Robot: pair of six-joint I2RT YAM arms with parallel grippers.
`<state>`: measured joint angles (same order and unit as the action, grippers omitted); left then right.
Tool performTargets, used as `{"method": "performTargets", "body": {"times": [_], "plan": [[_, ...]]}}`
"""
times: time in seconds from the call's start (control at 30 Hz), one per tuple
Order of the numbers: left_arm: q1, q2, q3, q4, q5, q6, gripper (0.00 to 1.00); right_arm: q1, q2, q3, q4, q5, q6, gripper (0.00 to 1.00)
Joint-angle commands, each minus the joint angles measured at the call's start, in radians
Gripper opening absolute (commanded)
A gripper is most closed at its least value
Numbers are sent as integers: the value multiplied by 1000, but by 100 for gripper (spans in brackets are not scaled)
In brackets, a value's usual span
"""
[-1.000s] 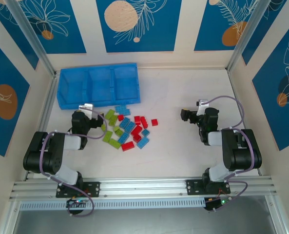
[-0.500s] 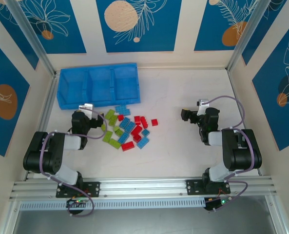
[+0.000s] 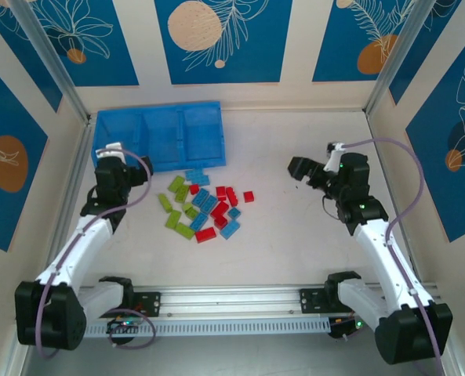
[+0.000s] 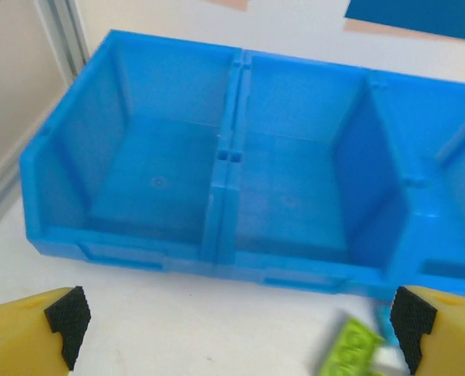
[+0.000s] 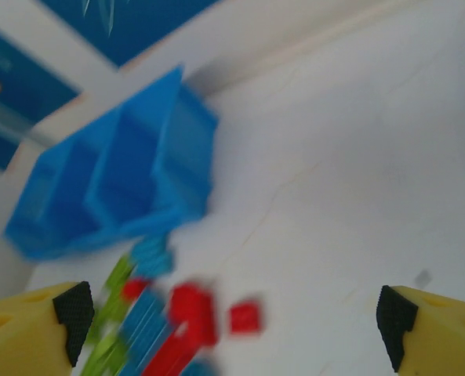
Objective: Sort the legos into containers by color
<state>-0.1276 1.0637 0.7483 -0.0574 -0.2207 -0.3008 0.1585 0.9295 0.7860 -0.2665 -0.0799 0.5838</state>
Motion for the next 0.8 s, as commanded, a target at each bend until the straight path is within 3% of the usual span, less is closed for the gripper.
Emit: {"method": "performTargets", "body": {"times": [0.0, 0.13, 0.23, 0.33, 0.4, 0.57, 0.67, 0.77], "plan": [[-71, -1, 96, -495, 115, -200, 98, 129, 6, 16, -299, -138, 156, 95], [-205, -1, 101, -554, 225, -293, 91, 328, 33, 44, -338, -93, 202, 94], [-303, 58, 89, -513, 224, -340, 91, 444, 53, 68, -349, -13, 230, 94], [-334, 171, 104, -486, 223, -362, 91, 517, 81, 85, -352, 36, 265, 94], [-340, 234, 111, -482, 177, -372, 89, 551, 94, 92, -354, 48, 277, 94], [-316, 315, 139, -534, -8, -399, 70, 611, 97, 102, -401, 135, 294, 94], [-269, 337, 124, -506, -11, -391, 69, 615, 94, 93, -410, 152, 296, 95], [-215, 380, 119, -451, 55, -356, 69, 615, 95, 86, -400, 157, 298, 95]]}}
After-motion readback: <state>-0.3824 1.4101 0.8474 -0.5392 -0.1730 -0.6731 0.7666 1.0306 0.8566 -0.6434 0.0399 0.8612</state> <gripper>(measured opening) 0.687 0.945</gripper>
